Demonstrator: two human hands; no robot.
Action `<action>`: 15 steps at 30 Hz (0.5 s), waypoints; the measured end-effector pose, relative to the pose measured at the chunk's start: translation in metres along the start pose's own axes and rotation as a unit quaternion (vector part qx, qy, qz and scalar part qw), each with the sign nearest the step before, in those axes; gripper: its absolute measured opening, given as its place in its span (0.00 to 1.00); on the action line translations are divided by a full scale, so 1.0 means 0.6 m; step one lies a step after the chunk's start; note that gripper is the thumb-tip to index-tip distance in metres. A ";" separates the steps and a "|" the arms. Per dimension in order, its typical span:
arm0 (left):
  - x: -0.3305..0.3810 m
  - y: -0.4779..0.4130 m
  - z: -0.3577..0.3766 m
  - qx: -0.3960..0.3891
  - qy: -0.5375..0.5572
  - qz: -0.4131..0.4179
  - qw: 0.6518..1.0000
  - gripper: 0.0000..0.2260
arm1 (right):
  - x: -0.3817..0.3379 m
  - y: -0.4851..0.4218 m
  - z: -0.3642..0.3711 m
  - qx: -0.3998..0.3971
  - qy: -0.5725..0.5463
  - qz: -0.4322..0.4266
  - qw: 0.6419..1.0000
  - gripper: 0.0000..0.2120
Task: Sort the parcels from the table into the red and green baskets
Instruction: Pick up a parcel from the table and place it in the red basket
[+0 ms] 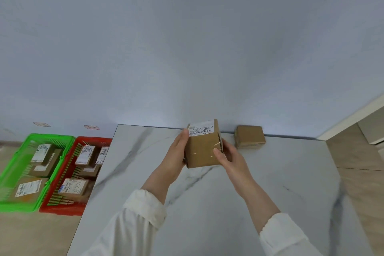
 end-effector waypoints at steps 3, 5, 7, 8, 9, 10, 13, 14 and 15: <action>-0.003 0.017 -0.006 -0.012 0.041 -0.002 0.999 0.20 | 0.002 0.024 0.006 -0.017 0.000 -0.021 1.000 0.27; -0.006 0.030 -0.008 -0.018 0.061 -0.008 0.998 0.19 | 0.006 0.036 0.009 -0.026 -0.003 -0.029 0.999 0.29; -0.010 0.041 -0.011 -0.010 0.069 0.004 0.998 0.19 | 0.009 0.045 0.012 -0.035 -0.008 -0.028 0.999 0.31; -0.012 0.045 -0.013 -0.004 0.069 0.013 0.998 0.19 | 0.008 0.051 0.013 -0.041 -0.013 -0.029 0.999 0.31; -0.014 0.050 -0.014 0.003 0.068 0.022 0.997 0.20 | 0.009 0.055 0.014 -0.047 -0.021 -0.029 0.998 0.32; -0.015 0.054 -0.015 0.010 0.064 0.032 0.997 0.20 | 0.008 0.059 0.015 -0.055 -0.034 -0.028 0.997 0.32; -0.009 0.073 -0.021 0.032 0.006 0.070 0.997 0.20 | 0.001 0.069 0.019 -0.057 -0.119 -0.002 0.991 0.31; -0.005 0.081 -0.023 0.030 -0.020 0.080 0.996 0.21 | -0.003 0.070 0.019 -0.033 -0.140 0.014 0.989 0.32; -0.001 0.088 -0.026 0.019 -0.042 0.088 0.995 0.22 | -0.006 0.068 0.015 0.000 -0.145 0.027 0.989 0.35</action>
Point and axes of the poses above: each hand's wrist, its own y-axis away from the middle knuckle, its own z-axis out of the palm, x = y × z, the point moved 1 cm from there along -y, towards the middle knuckle, and after that the axes turned 1 degree about -z, right-handed, at the moved point
